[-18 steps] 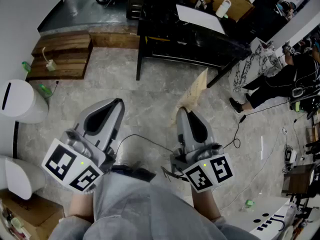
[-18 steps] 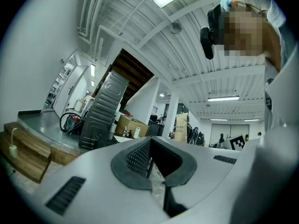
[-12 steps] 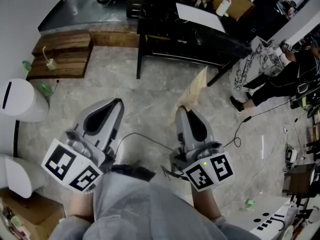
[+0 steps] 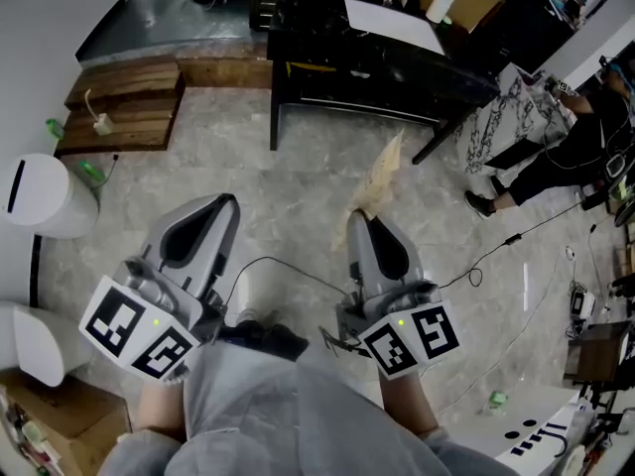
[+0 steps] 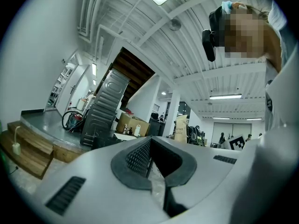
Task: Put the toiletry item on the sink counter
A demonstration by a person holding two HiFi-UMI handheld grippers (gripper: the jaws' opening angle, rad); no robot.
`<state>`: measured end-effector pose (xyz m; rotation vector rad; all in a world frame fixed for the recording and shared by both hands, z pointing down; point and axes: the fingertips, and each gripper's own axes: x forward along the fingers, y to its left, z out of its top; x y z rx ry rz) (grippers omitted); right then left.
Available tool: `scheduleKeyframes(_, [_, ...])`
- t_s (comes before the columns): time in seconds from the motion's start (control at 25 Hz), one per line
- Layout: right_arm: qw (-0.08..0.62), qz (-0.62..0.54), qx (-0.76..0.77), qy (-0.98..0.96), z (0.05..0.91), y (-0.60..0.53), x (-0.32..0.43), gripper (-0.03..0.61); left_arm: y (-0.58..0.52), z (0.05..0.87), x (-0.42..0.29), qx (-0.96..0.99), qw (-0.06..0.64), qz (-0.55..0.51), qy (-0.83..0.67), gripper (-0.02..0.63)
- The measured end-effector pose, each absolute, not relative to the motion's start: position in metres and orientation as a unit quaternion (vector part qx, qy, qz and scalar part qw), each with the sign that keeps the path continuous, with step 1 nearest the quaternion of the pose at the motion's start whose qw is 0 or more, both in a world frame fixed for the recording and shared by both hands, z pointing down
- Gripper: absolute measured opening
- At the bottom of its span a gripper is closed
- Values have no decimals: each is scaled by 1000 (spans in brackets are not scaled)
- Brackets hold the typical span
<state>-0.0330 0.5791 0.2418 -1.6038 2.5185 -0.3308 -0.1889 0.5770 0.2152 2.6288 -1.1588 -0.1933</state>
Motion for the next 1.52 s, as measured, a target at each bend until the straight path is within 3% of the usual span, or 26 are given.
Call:
scheduleKeyframes(0.76, [71, -113, -538, 833, 248, 582, 16, 23, 571, 220, -145, 904, 125, -70, -402, 5])
scheduleKeyframes(1.52, [76, -103, -563, 816, 235, 418, 9, 24, 397, 208, -145, 922, 116, -73, -363, 5])
